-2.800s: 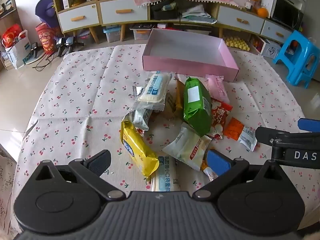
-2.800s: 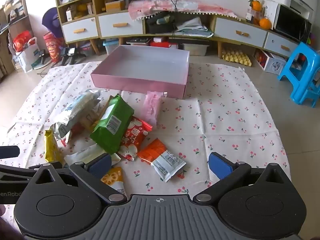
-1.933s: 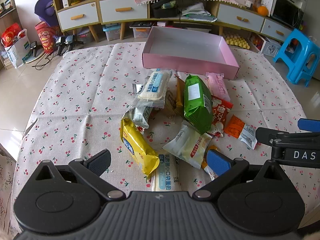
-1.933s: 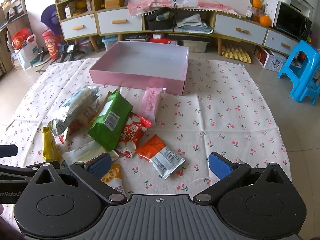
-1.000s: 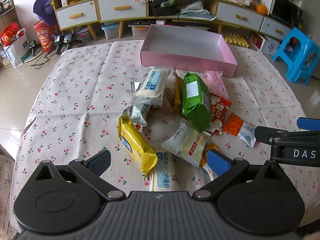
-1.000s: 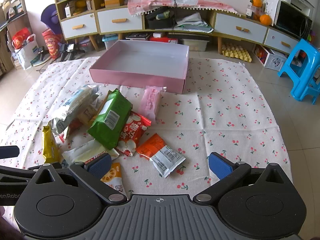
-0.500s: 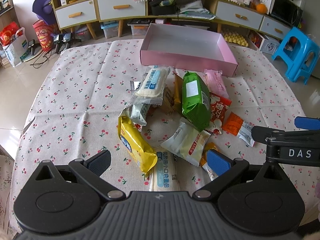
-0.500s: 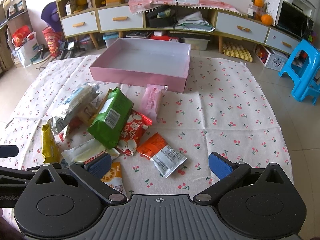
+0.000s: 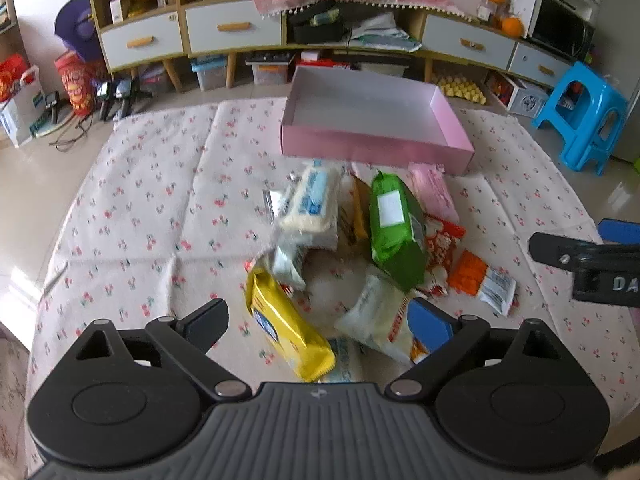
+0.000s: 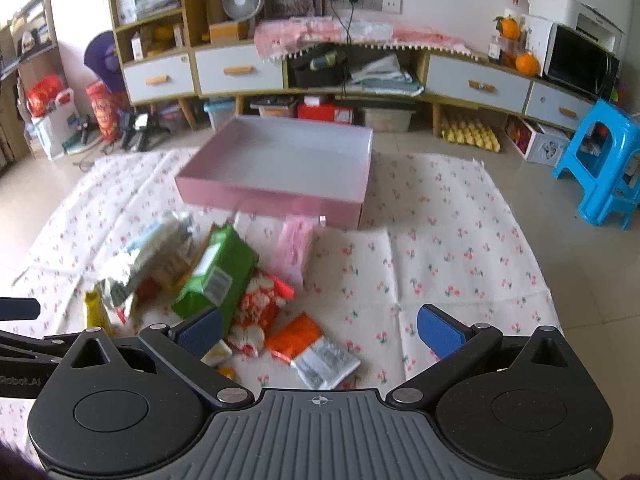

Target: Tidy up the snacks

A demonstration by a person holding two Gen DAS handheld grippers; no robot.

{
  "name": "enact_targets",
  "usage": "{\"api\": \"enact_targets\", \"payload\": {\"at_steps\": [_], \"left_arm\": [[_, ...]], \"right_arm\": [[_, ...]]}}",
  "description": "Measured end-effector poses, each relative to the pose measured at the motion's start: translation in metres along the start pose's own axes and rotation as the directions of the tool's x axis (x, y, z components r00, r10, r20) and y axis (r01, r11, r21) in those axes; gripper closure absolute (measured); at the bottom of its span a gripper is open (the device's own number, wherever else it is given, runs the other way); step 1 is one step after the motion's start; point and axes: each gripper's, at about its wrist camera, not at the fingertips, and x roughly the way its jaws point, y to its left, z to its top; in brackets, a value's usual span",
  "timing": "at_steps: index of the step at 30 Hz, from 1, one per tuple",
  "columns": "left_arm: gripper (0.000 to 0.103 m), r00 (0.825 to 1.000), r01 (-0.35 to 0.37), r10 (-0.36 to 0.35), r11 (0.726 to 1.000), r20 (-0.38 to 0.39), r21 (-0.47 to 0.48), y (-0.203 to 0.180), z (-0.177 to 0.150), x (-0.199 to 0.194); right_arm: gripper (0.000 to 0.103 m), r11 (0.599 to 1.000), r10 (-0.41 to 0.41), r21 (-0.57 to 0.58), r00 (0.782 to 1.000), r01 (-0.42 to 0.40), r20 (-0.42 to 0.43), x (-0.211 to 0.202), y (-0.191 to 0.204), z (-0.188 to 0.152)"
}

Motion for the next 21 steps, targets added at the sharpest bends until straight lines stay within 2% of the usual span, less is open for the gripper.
{"api": "enact_targets", "payload": {"at_steps": [4, 7, 10, 16, 19, 21], "left_arm": [[0.007, 0.999, 0.025, -0.025, 1.000, -0.022, -0.011, 0.006, 0.010, 0.004], [0.007, 1.000, 0.017, -0.017, 1.000, -0.021, -0.006, 0.009, 0.018, 0.006], [0.006, 0.999, 0.027, -0.027, 0.999, -0.022, -0.020, 0.015, 0.024, 0.010], [0.009, 0.999, 0.052, -0.052, 0.998, -0.003, -0.045, 0.026, 0.029, 0.025], [0.016, 0.998, 0.065, -0.064, 0.997, 0.022, -0.041, 0.029, 0.031, 0.033], [0.020, 0.997, 0.075, -0.075, 0.996, 0.019, -0.042, 0.030, 0.034, 0.038]], "right_arm": [[0.000, 1.000, 0.011, -0.013, 1.000, -0.011, 0.025, -0.001, 0.001, 0.009], [0.000, 0.999, 0.047, -0.021, 0.999, -0.046, 0.019, 0.001, 0.003, 0.014], [0.000, 0.993, 0.118, 0.023, 0.993, -0.118, 0.018, 0.005, 0.001, 0.016], [0.000, 0.982, 0.160, 0.103, 0.987, -0.156, -0.032, 0.028, -0.005, 0.024], [0.000, 0.945, 0.276, 0.200, 0.959, -0.259, -0.063, 0.046, -0.015, 0.025], [0.000, 0.906, 0.360, 0.272, 0.928, -0.323, -0.095, 0.059, -0.020, 0.025]]}}
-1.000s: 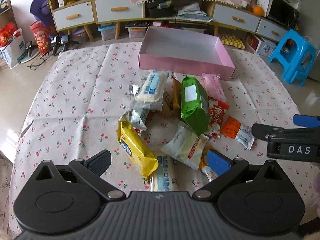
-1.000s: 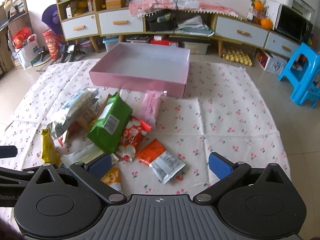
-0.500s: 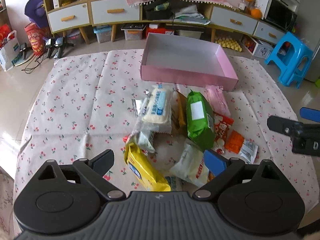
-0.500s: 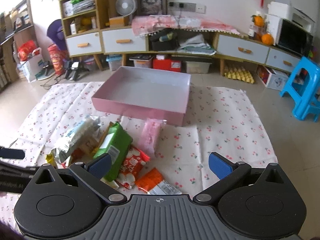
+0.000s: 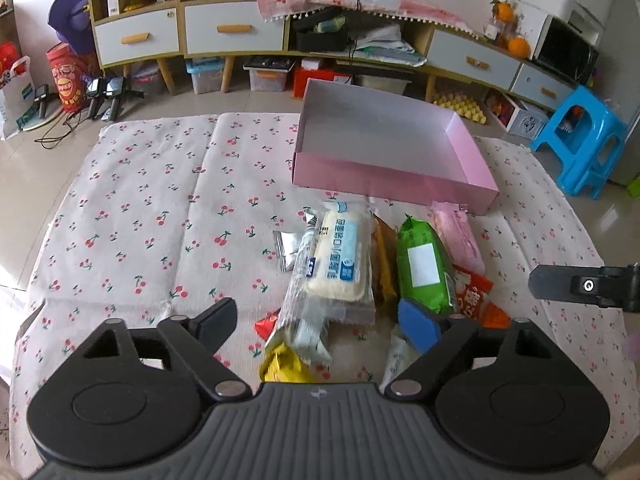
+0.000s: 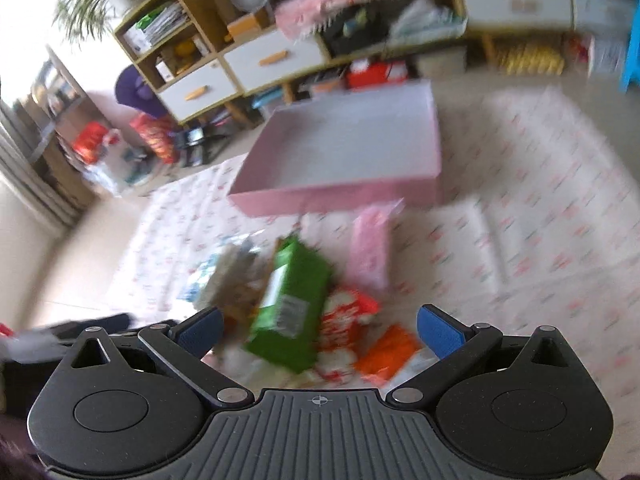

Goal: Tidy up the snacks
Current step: 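Grasp the white bread pack with left tool while right tool grasps green biscuit pack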

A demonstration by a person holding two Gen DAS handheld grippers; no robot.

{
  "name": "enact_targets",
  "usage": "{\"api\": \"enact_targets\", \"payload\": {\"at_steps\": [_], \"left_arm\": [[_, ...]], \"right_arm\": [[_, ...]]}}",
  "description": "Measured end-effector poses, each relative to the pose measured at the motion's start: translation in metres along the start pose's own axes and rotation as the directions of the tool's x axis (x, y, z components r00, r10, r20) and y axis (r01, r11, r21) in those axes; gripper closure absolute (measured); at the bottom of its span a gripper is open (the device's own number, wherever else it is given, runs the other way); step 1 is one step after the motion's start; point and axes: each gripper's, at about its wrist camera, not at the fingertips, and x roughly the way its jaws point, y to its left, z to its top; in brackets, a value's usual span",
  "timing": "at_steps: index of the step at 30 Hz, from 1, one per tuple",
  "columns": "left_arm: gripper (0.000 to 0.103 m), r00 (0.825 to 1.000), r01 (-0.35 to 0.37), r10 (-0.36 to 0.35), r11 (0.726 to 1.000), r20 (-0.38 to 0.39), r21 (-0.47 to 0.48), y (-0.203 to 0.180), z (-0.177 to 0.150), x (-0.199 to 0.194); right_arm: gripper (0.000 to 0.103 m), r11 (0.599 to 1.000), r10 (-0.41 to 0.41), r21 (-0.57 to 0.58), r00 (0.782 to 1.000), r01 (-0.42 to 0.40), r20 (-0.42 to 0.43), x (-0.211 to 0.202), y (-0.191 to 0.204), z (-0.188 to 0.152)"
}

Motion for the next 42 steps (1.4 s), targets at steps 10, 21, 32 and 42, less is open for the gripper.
{"api": "enact_targets", "payload": {"at_steps": [10, 21, 32, 42], "left_arm": [[0.039, 0.996, 0.087, -0.089, 0.992, -0.021, -0.090, 0.013, 0.017, 0.022], [0.055, 0.994, 0.092, -0.098, 0.991, -0.056, -0.096, 0.010, 0.023, 0.037], [0.057, 0.997, 0.036, -0.042, 0.996, -0.065, -0.080, 0.010, 0.023, 0.041], [0.064, 0.997, 0.049, -0.055, 0.993, -0.055, -0.109, 0.013, 0.023, 0.035]], "right_arm": [[0.005, 0.968, 0.132, 0.231, 0.982, -0.098, -0.137, 0.050, -0.013, 0.011], [0.025, 0.923, 0.146, 0.375, 0.981, -0.088, -0.129, 0.075, -0.020, 0.012], [0.036, 0.922, 0.125, 0.382, 0.983, -0.066, -0.132, 0.094, -0.011, 0.008], [0.056, 0.921, 0.077, 0.389, 0.984, -0.009, -0.161, 0.092, -0.013, 0.000]]}}
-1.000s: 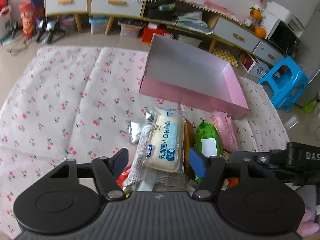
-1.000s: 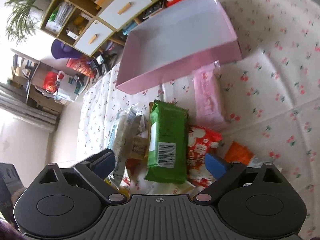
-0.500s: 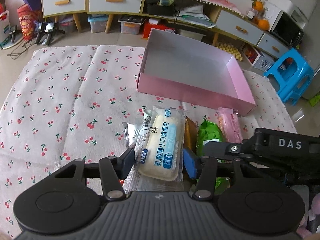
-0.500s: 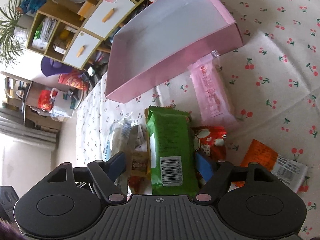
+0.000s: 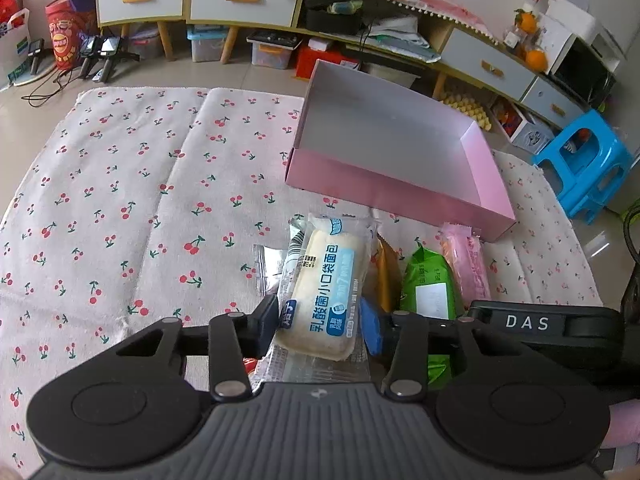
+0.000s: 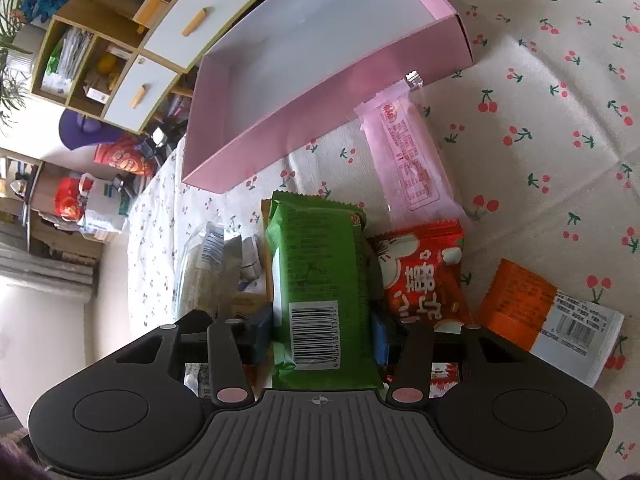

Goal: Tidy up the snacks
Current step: 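Grasp the white bread pack with left tool while right tool grasps green biscuit pack, then carry both packs into the pink box and open both tools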

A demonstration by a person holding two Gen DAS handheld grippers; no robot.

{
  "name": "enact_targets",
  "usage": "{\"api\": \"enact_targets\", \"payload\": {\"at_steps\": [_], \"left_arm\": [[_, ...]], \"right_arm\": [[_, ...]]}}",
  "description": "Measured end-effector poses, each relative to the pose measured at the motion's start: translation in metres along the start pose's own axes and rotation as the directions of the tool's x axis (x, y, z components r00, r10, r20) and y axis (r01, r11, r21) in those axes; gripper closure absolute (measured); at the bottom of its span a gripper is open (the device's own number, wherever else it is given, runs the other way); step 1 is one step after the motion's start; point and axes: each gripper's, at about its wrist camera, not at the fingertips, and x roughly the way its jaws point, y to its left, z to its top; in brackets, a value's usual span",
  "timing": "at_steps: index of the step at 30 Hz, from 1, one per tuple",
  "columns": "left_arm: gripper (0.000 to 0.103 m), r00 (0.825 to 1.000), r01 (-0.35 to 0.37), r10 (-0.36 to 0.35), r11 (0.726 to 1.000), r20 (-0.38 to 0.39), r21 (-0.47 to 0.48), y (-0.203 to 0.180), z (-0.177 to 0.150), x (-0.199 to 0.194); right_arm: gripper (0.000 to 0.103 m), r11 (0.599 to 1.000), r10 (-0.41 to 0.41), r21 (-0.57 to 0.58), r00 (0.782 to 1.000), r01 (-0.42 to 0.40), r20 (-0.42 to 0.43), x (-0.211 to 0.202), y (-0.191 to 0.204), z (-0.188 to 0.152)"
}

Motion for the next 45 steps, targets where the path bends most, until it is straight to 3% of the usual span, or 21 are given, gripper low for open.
{"api": "enact_targets", "payload": {"at_steps": [17, 30, 38, 45], "left_arm": [[0.071, 0.997, 0.061, -0.058, 0.996, 0.043, -0.068, 0.004, 0.008, -0.015], [0.071, 0.989, 0.114, -0.100, 0.984, 0.107, -0.138, 0.001, 0.043, 0.002], [0.071, 0.980, 0.116, -0.100, 0.989, 0.170, -0.087, -0.013, 0.066, 0.027], [0.071, 0.968, 0.107, -0.101, 0.994, 0.231, -0.009, -0.030, 0.079, 0.055]], "right_arm": [[0.057, 0.991, 0.092, 0.089, 0.992, -0.099, 0.083, -0.037, -0.009, 0.019], [0.057, 0.985, 0.108, 0.111, 0.976, -0.131, 0.189, -0.063, -0.006, 0.056], [0.056, 0.987, 0.101, 0.093, 0.956, -0.131, 0.275, -0.053, -0.004, 0.103], [0.056, 0.993, 0.086, 0.053, 0.950, -0.107, 0.299, -0.022, -0.011, 0.127]]}}
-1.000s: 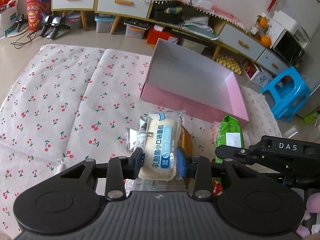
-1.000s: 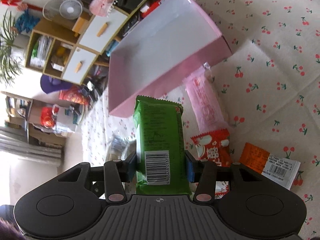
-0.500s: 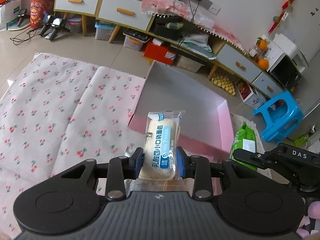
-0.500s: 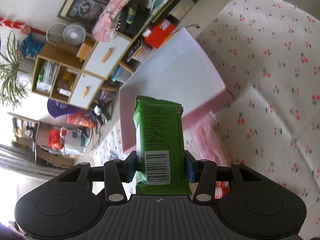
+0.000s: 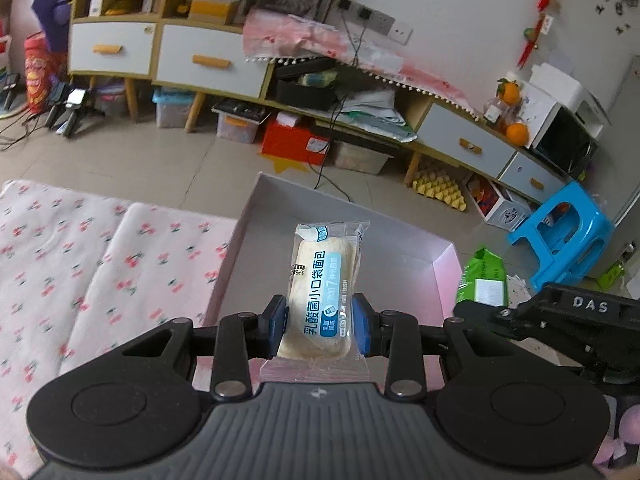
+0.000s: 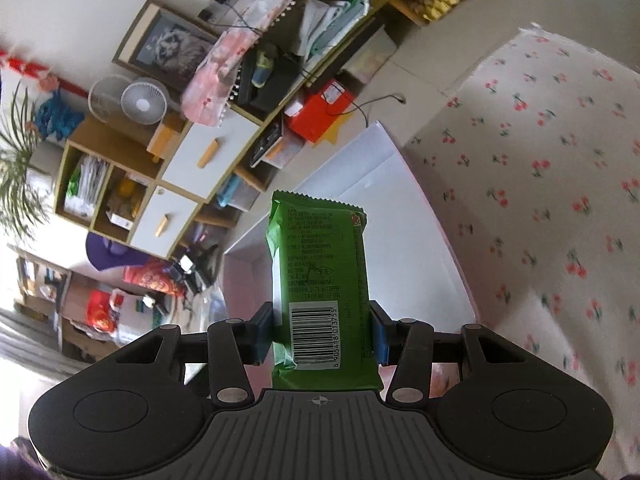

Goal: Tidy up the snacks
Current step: 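Carry both packs into the pink box and open both tools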

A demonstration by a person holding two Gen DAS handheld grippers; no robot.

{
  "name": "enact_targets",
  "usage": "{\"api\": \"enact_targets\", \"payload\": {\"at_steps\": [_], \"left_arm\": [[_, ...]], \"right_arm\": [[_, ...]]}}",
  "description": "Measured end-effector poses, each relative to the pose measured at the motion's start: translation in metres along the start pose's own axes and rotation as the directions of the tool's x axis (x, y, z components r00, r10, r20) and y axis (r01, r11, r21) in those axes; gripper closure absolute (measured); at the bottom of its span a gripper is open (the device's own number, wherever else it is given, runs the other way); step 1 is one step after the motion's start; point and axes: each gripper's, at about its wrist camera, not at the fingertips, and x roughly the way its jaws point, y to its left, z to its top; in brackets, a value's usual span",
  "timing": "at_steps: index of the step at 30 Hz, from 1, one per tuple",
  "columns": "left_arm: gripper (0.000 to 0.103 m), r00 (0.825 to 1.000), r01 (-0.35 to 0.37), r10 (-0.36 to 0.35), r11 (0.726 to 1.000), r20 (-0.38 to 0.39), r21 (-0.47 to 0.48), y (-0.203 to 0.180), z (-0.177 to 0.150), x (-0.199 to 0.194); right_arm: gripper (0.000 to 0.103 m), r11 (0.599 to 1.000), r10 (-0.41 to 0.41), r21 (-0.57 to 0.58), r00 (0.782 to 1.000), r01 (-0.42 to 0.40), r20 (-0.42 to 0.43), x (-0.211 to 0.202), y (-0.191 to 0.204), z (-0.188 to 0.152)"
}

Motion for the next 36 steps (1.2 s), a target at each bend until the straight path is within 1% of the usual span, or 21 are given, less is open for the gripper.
{"api": "enact_targets", "payload": {"at_steps": [3, 6, 10, 14, 16, 18, 19, 20, 23, 24, 25, 26, 28, 31, 36], "left_arm": [[0.071, 1.000, -0.006, 0.006, 1.000, 0.009, 0.025, -0.003, -0.001, 0.012], [0.071, 1.000, -0.025, 0.025, 0.999, 0.005, 0.046, -0.002, -0.005, 0.020], [0.071, 0.999, -0.038, 0.039, 0.999, -0.007, 0.031, 0.005, -0.007, 0.026], [0.071, 0.999, -0.050, 0.051, 0.998, -0.019, 0.022, 0.010, -0.010, 0.028], [0.070, 0.998, -0.058, 0.059, 0.998, -0.015, 0.032, 0.008, -0.011, 0.027], [0.066, 0.998, -0.066, 0.066, 0.997, -0.006, 0.027, 0.008, -0.012, 0.023], [0.058, 0.997, -0.071, 0.070, 0.997, 0.021, 0.020, 0.010, -0.012, 0.024], [0.052, 0.997, -0.072, 0.072, 0.997, 0.022, 0.012, 0.010, -0.012, 0.024], [0.043, 0.997, -0.080, 0.079, 0.997, 0.016, 0.012, 0.009, -0.012, 0.024], [0.041, 0.997, -0.081, 0.081, 0.997, 0.012, 0.014, 0.009, -0.012, 0.024], [0.038, 0.997, -0.082, 0.081, 0.997, 0.009, 0.015, 0.008, -0.012, 0.023], [0.034, 0.997, -0.080, 0.080, 0.997, 0.006, 0.016, 0.008, -0.012, 0.023], [0.030, 0.997, -0.078, 0.078, 0.997, -0.001, 0.020, 0.006, -0.012, 0.021], [0.025, 0.997, -0.079, 0.080, 0.997, -0.009, 0.023, 0.003, -0.011, 0.017], [0.017, 0.997, -0.077, 0.077, 0.997, -0.013, 0.027, -0.002, -0.008, 0.003]], "right_arm": [[0.056, 0.998, -0.024, -0.054, 1.000, 0.025, 0.008, 0.013, 0.002, 0.002], [0.056, 0.996, -0.027, -0.087, 1.000, 0.028, 0.012, 0.024, 0.002, 0.002], [0.056, 0.995, -0.030, -0.095, 0.999, 0.031, 0.010, 0.034, 0.000, 0.003], [0.056, 0.992, -0.052, -0.116, 0.999, 0.054, 0.012, 0.038, -0.001, 0.001], [0.054, 0.992, -0.044, -0.121, 0.999, 0.044, 0.008, 0.039, -0.001, 0.000], [0.054, 0.992, -0.046, -0.120, 0.999, 0.047, 0.010, 0.038, -0.001, 0.001], [0.054, 0.992, -0.047, -0.115, 0.999, 0.049, 0.017, 0.036, -0.001, 0.001], [0.053, 0.993, -0.044, -0.107, 0.999, 0.046, 0.021, 0.035, -0.002, 0.001], [0.044, 0.995, -0.034, -0.088, 0.999, 0.036, 0.025, 0.032, -0.003, 0.003], [0.038, 0.996, -0.036, -0.086, 0.999, 0.038, 0.026, 0.031, -0.003, 0.003], [0.035, 0.996, -0.038, -0.085, 0.999, 0.040, 0.028, 0.030, -0.003, 0.003], [0.034, 0.996, -0.039, -0.084, 0.999, 0.041, 0.029, 0.028, -0.003, 0.002], [0.033, 0.996, -0.040, -0.082, 0.999, 0.042, 0.025, 0.025, -0.002, 0.002], [0.028, 0.996, -0.046, -0.080, 0.999, 0.048, 0.024, 0.018, -0.001, 0.003], [0.023, 0.994, -0.059, -0.090, 0.997, 0.063, 0.040, 0.000, 0.005, 0.002]]}}
